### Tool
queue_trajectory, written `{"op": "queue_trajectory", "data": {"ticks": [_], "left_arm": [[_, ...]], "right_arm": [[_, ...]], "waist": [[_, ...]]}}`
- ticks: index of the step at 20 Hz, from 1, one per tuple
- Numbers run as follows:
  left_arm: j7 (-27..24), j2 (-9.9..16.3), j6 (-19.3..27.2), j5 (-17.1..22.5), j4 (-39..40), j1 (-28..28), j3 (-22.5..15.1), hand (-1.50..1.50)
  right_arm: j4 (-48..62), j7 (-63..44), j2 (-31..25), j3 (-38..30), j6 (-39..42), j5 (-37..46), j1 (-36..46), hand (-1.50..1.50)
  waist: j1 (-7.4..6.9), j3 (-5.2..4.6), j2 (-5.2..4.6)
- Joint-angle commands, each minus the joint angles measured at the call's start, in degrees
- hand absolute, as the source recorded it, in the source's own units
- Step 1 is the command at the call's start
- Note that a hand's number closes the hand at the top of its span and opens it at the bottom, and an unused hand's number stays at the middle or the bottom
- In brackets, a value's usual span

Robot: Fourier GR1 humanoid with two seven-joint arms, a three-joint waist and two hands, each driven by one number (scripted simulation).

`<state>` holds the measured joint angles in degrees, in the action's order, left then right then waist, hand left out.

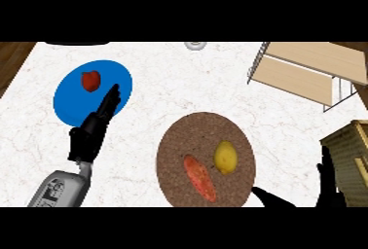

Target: Pick the lemon from the placemat and place it in the tiered shelf

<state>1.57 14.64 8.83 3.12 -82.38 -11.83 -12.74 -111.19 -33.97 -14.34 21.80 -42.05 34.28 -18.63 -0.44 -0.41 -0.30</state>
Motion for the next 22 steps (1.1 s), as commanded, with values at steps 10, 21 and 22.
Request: {"op": "queue_trajectory", "data": {"ticks": [10,21,22], "left_arm": [[-2.8,-2.8,1.1,-1.7,3.7,-0.6,-0.4,0.00],[0.9,-0.2,-1.1,-1.8,-1.5,1.1,0.7,0.00],[-1.3,-1.0,-1.2,-1.1,0.2,2.1,1.4,0.00]], "right_arm": [[-9.2,-43.5,5.0,10.0,35.5,22.6,14.4,-1.50],[-2.8,-51.2,14.2,10.2,42.5,28.6,26.9,-1.50],[1.5,-49.1,14.2,10.9,38.9,29.5,26.6,-1.50]], "waist": [[-0.19,0.13,0.10],[-0.33,0.34,0.38],[-0.26,0.35,0.26]]}}
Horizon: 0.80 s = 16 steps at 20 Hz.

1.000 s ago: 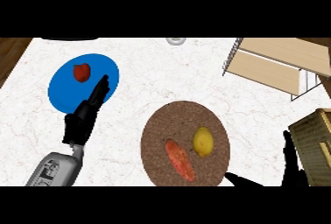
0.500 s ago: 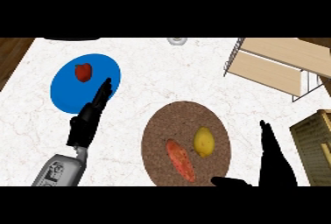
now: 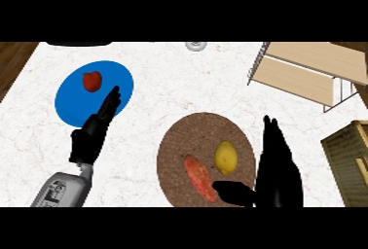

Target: Pick the lemon from the placemat and place it in the tiered shelf

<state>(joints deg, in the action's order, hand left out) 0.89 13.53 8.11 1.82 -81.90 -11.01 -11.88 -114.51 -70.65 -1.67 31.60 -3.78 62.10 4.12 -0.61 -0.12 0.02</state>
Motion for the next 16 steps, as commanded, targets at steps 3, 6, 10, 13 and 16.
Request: {"op": "queue_trajectory", "data": {"ticks": [3,6,10,13,16], "left_arm": [[0.4,-0.2,0.6,-0.7,0.4,-0.3,1.1,0.00],[1.7,-1.5,0.3,-1.1,-0.4,-1.0,-0.3,0.00],[1.7,0.3,-2.0,0.5,-1.5,0.0,1.3,0.00],[-0.9,1.2,-3.2,1.2,-0.9,1.9,2.5,0.00],[3.1,0.0,-1.7,0.5,-1.2,-1.8,2.6,0.00]], "right_arm": [[1.9,-14.5,1.6,2.7,1.3,2.8,2.8,-1.50],[5.0,-14.5,1.6,-0.8,1.5,-0.4,7.2,-1.50],[4.4,-14.6,1.6,-1.2,2.9,-1.3,6.0,-1.50],[8.3,-14.5,1.6,0.9,-2.1,0.0,5.4,-1.50],[9.5,-13.3,1.6,0.8,-2.6,-0.1,4.3,-1.50]], "waist": [[0.47,0.03,0.06],[0.21,0.05,-0.10],[0.30,0.08,0.04],[0.02,0.06,0.00],[0.50,0.11,0.01]]}}
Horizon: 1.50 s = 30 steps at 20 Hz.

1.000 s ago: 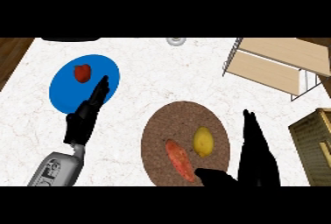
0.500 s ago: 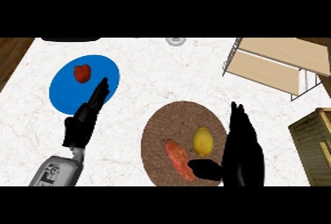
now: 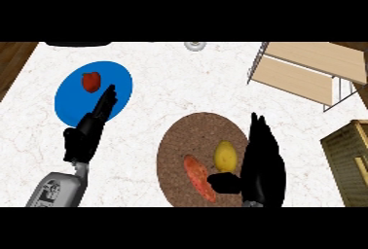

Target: Pick the lemon from the placemat and place it in the tiered shelf

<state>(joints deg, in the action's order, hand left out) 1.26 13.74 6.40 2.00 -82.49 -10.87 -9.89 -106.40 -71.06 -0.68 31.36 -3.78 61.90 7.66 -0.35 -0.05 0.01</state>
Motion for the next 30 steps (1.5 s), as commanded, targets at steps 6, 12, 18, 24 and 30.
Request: {"op": "queue_trajectory", "data": {"ticks": [6,12,18,24,30], "left_arm": [[-0.6,-3.0,1.9,-2.7,1.7,-0.4,-1.5,0.00],[-2.1,-0.5,-1.4,-0.4,1.9,1.3,1.1,0.00],[-0.3,-1.3,-0.9,-1.3,2.8,-0.8,1.4,0.00],[-2.4,-0.2,-2.6,-1.1,1.3,1.5,2.0,0.00],[2.1,-2.9,-0.4,-2.6,-1.0,-0.3,0.6,0.00]], "right_arm": [[2.0,-14.1,0.6,3.0,-3.2,0.1,-0.3,-1.50],[6.4,-11.5,0.6,-1.5,-2.6,-1.9,0.8,-1.50],[7.8,-13.3,0.6,-0.8,-3.1,-2.8,3.7,-1.50],[11.9,-12.4,0.6,-0.3,-4.9,-2.8,2.9,-1.50],[16.4,-8.5,0.6,-3.1,-8.1,-4.4,2.6,-1.50]], "waist": [[0.28,0.00,0.11],[0.21,0.00,-0.01],[0.29,0.02,-0.02],[-0.16,0.02,0.00],[-0.13,0.06,-0.06]]}}
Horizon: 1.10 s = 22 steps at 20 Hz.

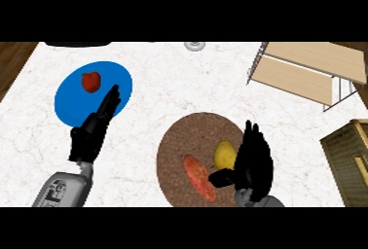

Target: Pick the lemon from the placemat and place it in the tiered shelf

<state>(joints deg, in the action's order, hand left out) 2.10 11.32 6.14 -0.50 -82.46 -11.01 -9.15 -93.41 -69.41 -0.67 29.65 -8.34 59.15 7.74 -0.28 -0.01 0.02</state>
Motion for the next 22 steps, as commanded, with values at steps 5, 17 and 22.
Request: {"op": "queue_trajectory", "data": {"ticks": [5,17,22], "left_arm": [[0.8,1.1,-1.7,0.6,-2.3,0.0,1.7,0.00],[-0.8,0.8,-3.9,-0.1,-2.6,3.3,1.9,0.00],[-1.9,-0.8,-2.3,-1.8,0.2,2.0,2.7,0.00]], "right_arm": [[6.8,-7.2,0.6,-3.4,-5.0,-3.2,4.6,-1.50],[13.2,-5.9,0.6,2.9,-7.7,-5.3,3.1,1.50],[10.9,-6.4,0.6,5.3,-6.4,-1.0,2.1,1.50]], "waist": [[-0.18,0.02,-0.09],[-0.35,0.02,0.02],[0.15,0.00,0.02]]}}
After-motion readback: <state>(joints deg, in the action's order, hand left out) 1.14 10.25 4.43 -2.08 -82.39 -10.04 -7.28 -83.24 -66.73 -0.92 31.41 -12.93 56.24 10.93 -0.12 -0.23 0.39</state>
